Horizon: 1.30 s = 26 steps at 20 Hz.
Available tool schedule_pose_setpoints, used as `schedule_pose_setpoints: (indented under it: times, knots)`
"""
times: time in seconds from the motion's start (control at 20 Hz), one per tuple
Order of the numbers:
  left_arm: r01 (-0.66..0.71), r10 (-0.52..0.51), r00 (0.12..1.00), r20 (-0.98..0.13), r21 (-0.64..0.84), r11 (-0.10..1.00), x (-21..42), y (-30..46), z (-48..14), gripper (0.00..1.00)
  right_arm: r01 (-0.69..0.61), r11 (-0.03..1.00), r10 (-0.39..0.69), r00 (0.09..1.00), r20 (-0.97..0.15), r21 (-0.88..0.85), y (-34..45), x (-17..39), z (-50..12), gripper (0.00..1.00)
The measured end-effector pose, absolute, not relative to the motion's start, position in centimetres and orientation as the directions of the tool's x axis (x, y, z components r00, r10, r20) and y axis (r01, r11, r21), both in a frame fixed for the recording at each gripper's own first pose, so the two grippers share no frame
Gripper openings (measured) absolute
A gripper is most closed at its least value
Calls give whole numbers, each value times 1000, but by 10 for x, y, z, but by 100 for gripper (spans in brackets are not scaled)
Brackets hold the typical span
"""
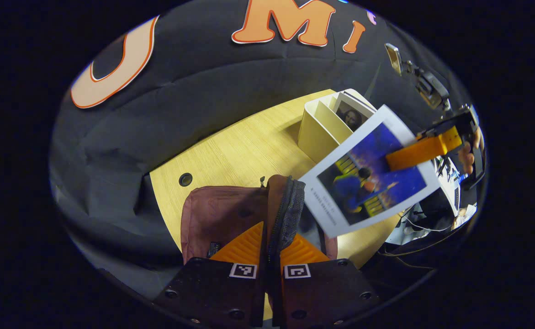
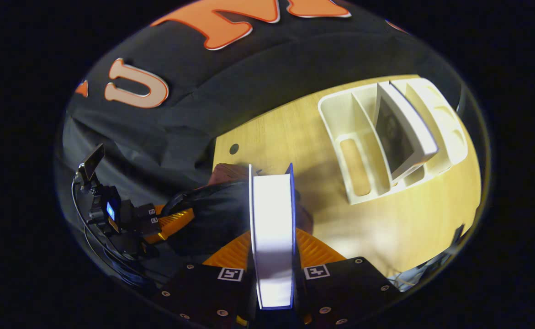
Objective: Open the schoolbag, grab two books from the bookshelf and put them into the schoolbag.
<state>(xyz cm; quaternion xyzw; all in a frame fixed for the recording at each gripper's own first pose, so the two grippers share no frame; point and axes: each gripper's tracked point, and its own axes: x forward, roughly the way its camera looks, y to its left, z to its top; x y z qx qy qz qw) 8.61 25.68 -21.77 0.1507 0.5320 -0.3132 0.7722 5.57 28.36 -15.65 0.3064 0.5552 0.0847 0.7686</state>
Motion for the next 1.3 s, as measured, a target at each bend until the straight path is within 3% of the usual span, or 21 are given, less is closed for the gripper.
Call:
schedule_pose_setpoints:
  times: [0.4,0.75,1.1,1.25,1.3]
  knots:
    - [659,-378,276,-884,-112,744,81,236,-201,8,255,650,579,443,-684,716,353,63,-218,33]
    - [684,-417,321,-850,-96,723,76,224,-183,8,246,581,588,531,-609,776,398,93,-256,33]
    - [687,-464,323,-825,-132,714,68,212,-180,8,245,551,590,562,-580,798,438,115,-283,33]
    - [668,-445,337,-829,-122,734,73,221,-186,8,253,599,555,553,-622,760,433,114,-291,37]
    - [661,-443,340,-830,-124,740,71,223,-188,8,254,632,532,544,-648,732,427,111,-294,27]
